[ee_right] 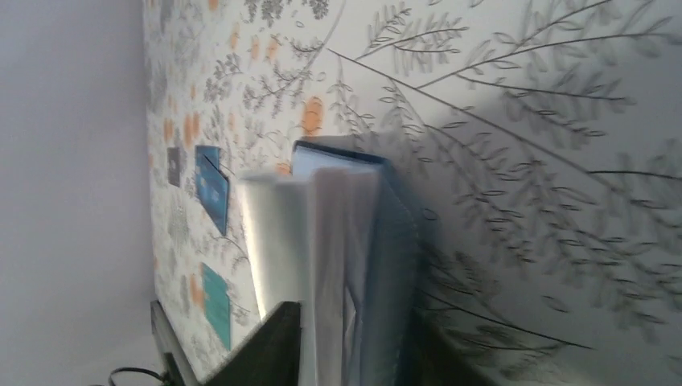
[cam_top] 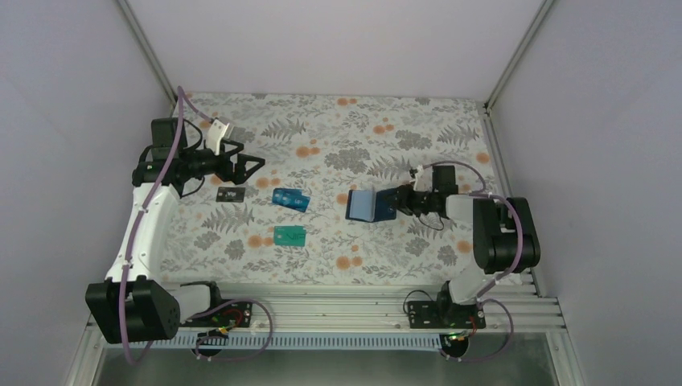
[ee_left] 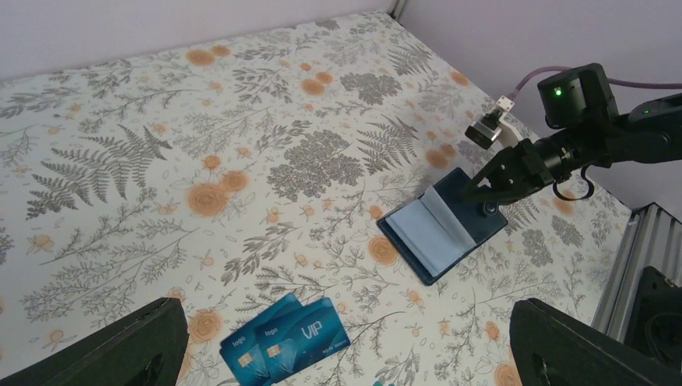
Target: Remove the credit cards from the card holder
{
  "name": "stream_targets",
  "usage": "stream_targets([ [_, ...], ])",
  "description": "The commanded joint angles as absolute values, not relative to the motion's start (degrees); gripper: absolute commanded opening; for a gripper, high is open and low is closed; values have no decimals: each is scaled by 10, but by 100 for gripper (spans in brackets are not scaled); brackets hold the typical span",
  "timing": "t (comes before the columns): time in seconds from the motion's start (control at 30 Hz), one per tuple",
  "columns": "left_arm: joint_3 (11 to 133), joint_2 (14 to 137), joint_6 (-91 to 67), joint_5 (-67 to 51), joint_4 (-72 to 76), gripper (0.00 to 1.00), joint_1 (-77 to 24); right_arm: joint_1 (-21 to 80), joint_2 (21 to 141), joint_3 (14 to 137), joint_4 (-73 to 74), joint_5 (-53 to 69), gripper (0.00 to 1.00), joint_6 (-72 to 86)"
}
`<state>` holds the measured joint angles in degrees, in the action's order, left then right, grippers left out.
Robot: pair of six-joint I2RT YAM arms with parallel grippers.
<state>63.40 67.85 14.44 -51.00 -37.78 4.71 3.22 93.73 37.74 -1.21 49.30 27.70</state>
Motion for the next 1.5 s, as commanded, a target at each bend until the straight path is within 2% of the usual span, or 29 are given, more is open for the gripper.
stream_targets([
  [0.0, 628, 668, 142, -510, -365, 100, 51, -3, 938, 357, -43, 474, 44, 276],
  [0.07, 628, 667, 141, -510, -365, 100, 53, -22, 920, 352, -39, 450, 59, 275],
  [0.17, 627, 666, 141, -511, -366, 100, 54, -50, 876, 352, -16, 390, 96, 269],
  [0.2, 627, 666, 141, -510, -365, 100, 54, -60, 856, 354, -10, 374, 99, 267],
  [0.43, 620, 666, 116, -464, -343, 100, 60, -83, 690, 387, 13, 212, 100, 219],
  [0.6, 616, 699, 72, -329, -291, 100, 65, -84, 522, 302, -143, 70, 100, 205],
  [0.67, 629, 719, 79, -278, -275, 100, 66, -84, 481, 253, -214, 41, 100, 188],
  [0.77, 592, 722, 85, -194, -169, 100, 67, -84, 458, 195, -294, 19, 100, 177],
  [0.87, 514, 719, 76, -110, 0, 100, 67, -84, 463, 120, -415, -5, 100, 161],
  [0.97, 424, 726, 74, -93, 177, 100, 68, -84, 492, 67, -515, -41, 100, 143],
  [1.1, 326, 758, 31, -91, 357, 100, 67, -84, 541, 55, -566, -21, 100, 124],
  [1.27, 240, 795, 21, -54, 513, 100, 65, -84, 622, 53, -638, 23, 100, 117],
  [1.47, 190, 775, 28, -31, 589, 100, 37, -84, 727, 61, -708, 32, 100, 113],
])
